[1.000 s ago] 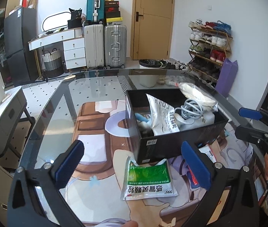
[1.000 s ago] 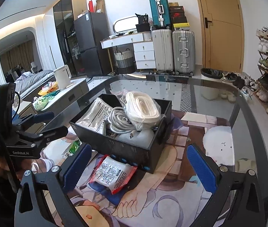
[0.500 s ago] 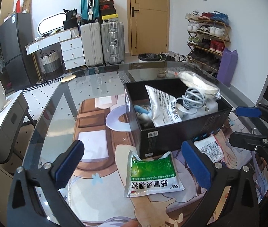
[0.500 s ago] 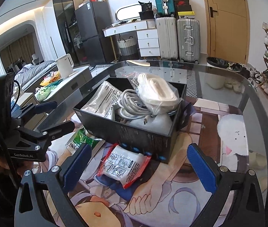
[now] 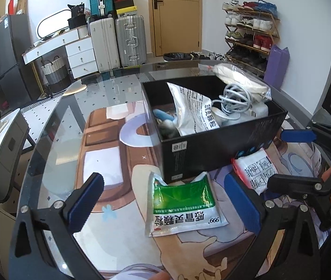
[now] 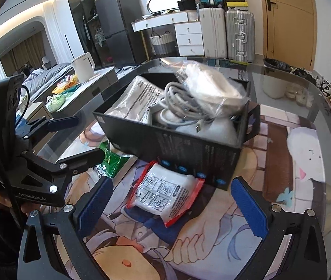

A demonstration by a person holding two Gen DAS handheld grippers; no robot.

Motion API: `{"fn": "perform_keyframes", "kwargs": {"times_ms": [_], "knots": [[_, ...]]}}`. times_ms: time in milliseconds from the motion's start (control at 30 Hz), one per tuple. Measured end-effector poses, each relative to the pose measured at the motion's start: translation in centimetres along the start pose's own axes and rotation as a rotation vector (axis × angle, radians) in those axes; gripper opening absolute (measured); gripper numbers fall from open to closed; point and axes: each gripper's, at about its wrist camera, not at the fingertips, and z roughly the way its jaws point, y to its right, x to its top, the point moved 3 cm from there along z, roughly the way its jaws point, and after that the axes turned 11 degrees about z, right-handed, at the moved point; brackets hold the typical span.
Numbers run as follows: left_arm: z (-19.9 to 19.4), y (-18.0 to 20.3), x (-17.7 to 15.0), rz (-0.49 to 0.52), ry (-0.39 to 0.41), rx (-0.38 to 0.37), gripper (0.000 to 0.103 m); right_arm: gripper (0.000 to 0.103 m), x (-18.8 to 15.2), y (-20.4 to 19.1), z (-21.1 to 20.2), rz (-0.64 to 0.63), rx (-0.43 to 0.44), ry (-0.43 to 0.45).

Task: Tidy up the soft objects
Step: 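Move left tool toward the green-printed packet while right tool approaches the red-edged packet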

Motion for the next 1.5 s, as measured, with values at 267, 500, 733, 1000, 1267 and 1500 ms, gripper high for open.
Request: {"fn": "perform_keyframes", "kwargs": {"times_ms": [267, 500, 733, 1000, 1267, 1500], "knots": [[1.0, 0.8, -0.5, 0.017, -0.042, -0.006, 0.103, 0.102, -0.4, -0.7, 1.5, -0.014, -0.024, -0.033], [1.7, 0.9, -0.7, 0.011, -0.072, -0.010, 0.103, 0.102, -1.0, -1.2, 2.8, -0.040, -0.053, -0.062], [2.4, 1.1, -1.2, 0.001, -0.110, -0.029, 0.103, 0.102, -1.5, -1.6, 3.6, -0.051, -0.076, -0.084], [2.8, 1.2, -1.2, -0.005, -0.138, -0.041, 0.103, 0.102, -1.9, -0.9, 4.0, -0.044, -0.090, -0.101], [3.1, 0.9, -1.2, -0.022, -0.155, -0.046, 0.103, 0.102, -1.5, 0.8, 3.3, -0.021, -0.105, -0.113], [3.3, 0.8, -1.4, -0.031, -0.165, -0.053, 0.103, 0.102, -1.6, 0.3, 3.0, -0.024, -0.086, -0.100]]}}
